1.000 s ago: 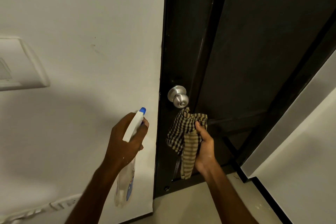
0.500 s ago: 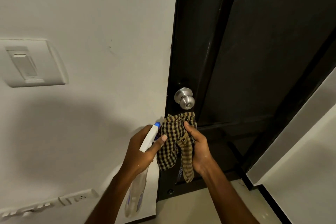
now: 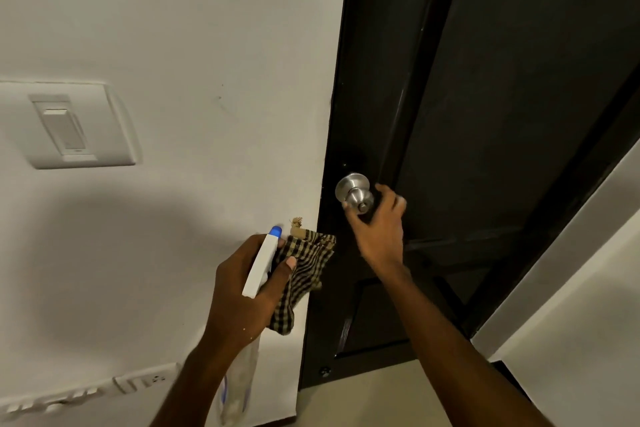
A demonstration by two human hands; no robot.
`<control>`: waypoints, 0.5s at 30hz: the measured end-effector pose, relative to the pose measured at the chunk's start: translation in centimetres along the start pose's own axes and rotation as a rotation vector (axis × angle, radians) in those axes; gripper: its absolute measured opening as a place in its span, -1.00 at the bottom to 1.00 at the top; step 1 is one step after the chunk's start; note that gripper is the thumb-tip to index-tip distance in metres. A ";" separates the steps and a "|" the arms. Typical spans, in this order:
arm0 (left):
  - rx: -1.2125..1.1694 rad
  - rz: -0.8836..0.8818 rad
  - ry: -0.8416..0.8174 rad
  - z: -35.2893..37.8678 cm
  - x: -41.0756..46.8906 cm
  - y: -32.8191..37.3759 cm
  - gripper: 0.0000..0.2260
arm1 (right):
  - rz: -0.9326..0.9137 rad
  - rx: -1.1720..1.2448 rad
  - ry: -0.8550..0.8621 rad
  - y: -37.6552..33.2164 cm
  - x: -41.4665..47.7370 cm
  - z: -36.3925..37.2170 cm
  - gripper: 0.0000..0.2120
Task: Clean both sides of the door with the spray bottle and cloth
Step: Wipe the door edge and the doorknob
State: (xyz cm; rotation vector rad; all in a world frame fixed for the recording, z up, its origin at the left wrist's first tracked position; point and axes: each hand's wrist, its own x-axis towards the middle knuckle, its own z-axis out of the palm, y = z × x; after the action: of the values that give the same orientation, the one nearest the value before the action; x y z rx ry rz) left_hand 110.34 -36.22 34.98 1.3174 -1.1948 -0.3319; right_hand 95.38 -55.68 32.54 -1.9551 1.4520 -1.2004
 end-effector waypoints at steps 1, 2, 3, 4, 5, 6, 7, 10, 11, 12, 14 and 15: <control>0.006 -0.006 0.007 -0.4 0.0 0.0 -0.82 | -0.045 -0.123 -0.052 -0.2 0.8 0.6 -0.33; 0.008 -0.010 0.014 -0.6 0.1 0.1 -0.82 | -0.073 -0.233 -0.100 -0.2 1.5 1.3 -0.34; 0.012 -0.015 0.021 -0.9 0.0 0.2 -0.81 | -0.076 -0.295 -0.122 -0.1 2.1 1.8 -0.38; 0.012 -0.024 0.025 -1.0 -0.1 0.4 -0.81 | -0.058 -0.301 -0.116 0.0 2.7 2.2 -0.42; 0.012 -0.029 0.032 -1.2 -0.2 0.6 -0.82 | -0.037 -0.271 -0.095 0.1 3.2 2.3 -0.47; 0.008 -0.033 0.032 -1.3 -0.3 0.7 -0.83 | -0.013 -0.223 -0.071 0.2 3.6 2.4 -0.49; 0.004 -0.036 0.030 -1.5 -0.4 0.9 -0.83 | 0.026 -0.161 -0.050 0.1 3.8 2.5 -0.51; -0.017 -0.047 0.028 -2.0 -0.8 0.9 -0.77 | 0.296 0.177 0.026 -0.9 3.5 2.9 -0.54; -0.022 -0.051 0.031 -2.1 -0.9 0.8 -0.76 | 0.369 0.261 0.054 -1.2 3.3 2.9 -0.55; -0.024 -0.054 0.034 -2.1 -1.0 0.9 -0.75 | 0.395 0.298 0.072 -1.3 3.0 2.7 -0.56; -0.022 -0.056 0.041 -2.2 -1.3 0.8 -0.74 | 0.367 0.298 0.052 -1.1 2.0 1.9 -0.60; -0.018 -0.059 0.045 -2.2 -1.4 0.7 -0.74 | 0.340 0.281 0.023 -1.0 1.4 1.1 -0.63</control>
State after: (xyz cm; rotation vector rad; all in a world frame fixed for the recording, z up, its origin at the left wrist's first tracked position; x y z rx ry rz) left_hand 111.28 -33.68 35.37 1.3394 -1.1143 -0.3530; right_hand 96.93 -56.74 33.21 -1.4460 1.4637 -1.1970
